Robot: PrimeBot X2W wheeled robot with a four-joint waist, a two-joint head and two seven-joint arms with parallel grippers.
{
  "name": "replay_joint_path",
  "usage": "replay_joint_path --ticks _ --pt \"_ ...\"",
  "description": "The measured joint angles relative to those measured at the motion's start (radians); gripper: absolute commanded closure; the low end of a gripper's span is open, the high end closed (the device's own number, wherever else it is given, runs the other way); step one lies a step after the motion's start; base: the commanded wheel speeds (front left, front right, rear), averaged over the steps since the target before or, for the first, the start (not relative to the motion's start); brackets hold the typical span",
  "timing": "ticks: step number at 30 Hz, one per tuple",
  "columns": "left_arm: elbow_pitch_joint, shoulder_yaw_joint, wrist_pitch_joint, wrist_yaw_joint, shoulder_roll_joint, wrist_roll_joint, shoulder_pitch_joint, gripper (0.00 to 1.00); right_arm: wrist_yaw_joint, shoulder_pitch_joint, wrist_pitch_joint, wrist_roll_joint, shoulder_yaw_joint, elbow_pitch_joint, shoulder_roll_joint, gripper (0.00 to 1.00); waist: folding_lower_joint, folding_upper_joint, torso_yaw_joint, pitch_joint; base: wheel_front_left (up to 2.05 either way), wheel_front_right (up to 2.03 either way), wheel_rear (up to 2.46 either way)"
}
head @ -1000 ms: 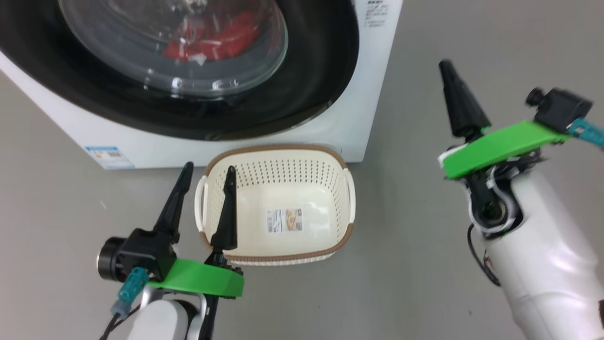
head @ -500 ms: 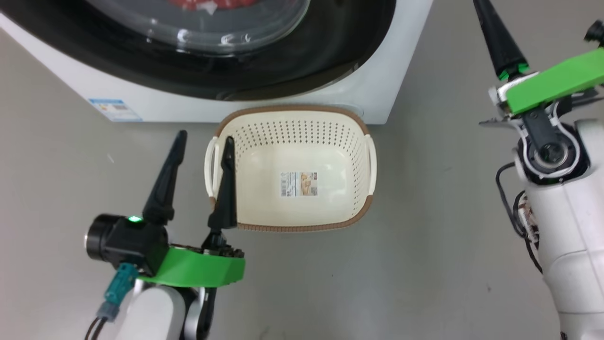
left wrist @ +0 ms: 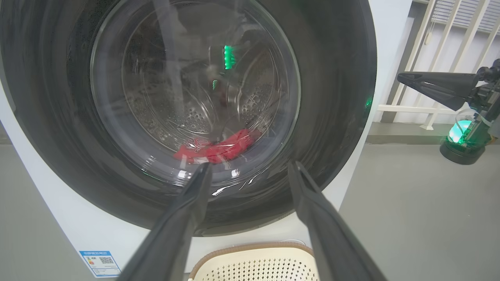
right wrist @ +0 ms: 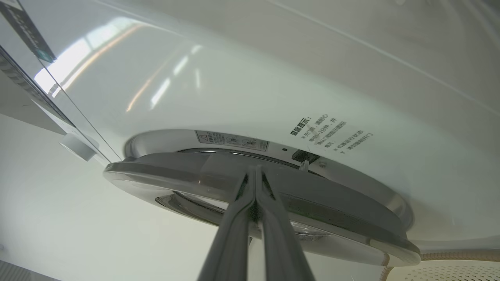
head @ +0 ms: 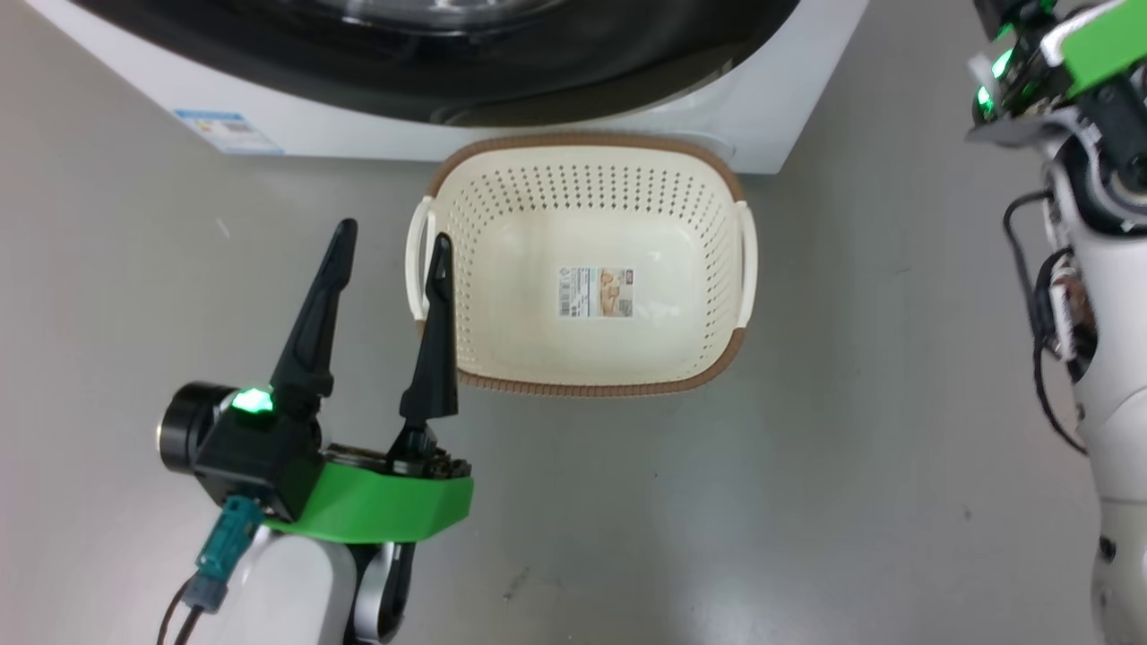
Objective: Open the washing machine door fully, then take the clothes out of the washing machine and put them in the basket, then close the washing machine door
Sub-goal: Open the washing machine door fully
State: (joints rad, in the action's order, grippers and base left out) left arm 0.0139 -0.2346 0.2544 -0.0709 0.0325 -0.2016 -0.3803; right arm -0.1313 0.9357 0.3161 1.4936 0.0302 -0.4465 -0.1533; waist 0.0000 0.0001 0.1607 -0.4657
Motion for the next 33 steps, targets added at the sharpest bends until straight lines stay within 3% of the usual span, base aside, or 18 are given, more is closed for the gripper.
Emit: replay_joint_path --ticks 10,33 --pt "0.013 -0.016 0.003 0.001 0.000 0.016 -0.017 0.00 0.000 0.122 0.152 0.089 -0.005 -0.091 -0.012 1.00 0.0000 0.0000 0.036 -0.061 0.00 0.00 0.00" --pt "0.056 -0.044 0.003 -0.002 -0.001 0.019 -0.055 0.00 0.001 0.308 0.260 0.105 0.053 -0.289 -0.026 1.00 0.0000 0.0000 0.067 -0.104 0.00 0.00 0.00"
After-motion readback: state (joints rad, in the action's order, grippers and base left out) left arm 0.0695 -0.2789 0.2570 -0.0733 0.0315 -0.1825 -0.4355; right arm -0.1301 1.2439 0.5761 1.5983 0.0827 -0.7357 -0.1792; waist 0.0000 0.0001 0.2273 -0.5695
